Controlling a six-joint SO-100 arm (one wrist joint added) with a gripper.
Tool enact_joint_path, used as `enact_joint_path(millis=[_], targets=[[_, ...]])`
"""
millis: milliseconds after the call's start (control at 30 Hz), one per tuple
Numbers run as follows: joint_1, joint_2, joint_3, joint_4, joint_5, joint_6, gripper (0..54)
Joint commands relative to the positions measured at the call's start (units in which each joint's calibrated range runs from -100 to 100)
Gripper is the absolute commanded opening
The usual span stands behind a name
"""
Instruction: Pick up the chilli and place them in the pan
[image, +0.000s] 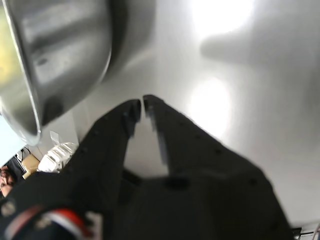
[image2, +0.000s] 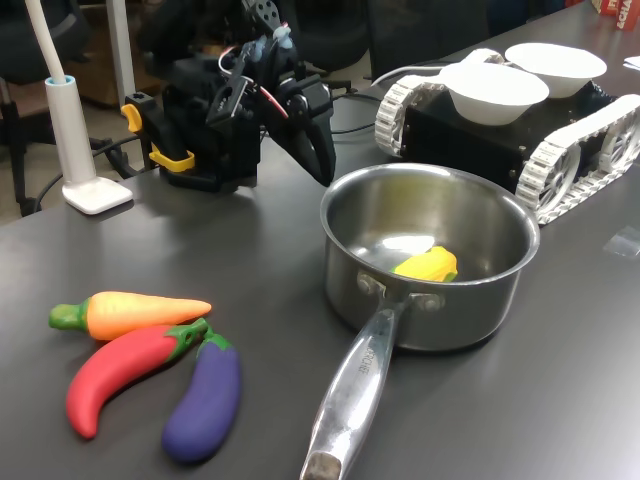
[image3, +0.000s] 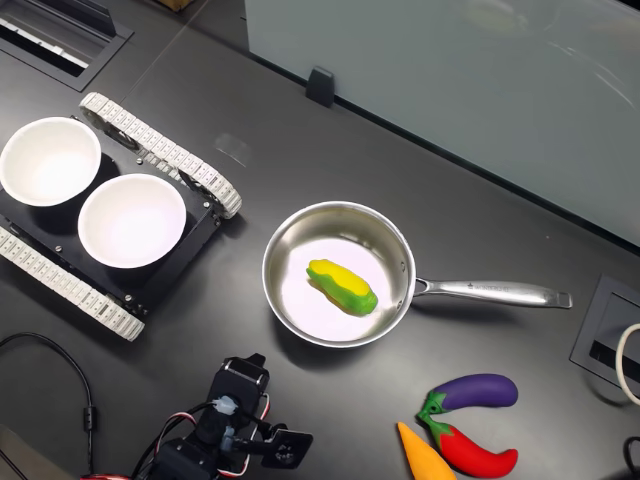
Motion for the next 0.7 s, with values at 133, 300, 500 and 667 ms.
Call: enact_joint_path(millis=[133, 300, 500, 667], targets=[[6.2, 8.5, -13.0, -0.4, 1.4, 0.6, 0.0], [7.7, 11.9, -17.1, 0.1, 1.8, 0.5, 0.0], [11.9, 16.0, -23.1, 1.7, 2.7, 0.5, 0.0], [14.6, 19.7, -31.2, 4.5, 3.3, 0.5, 0.0]])
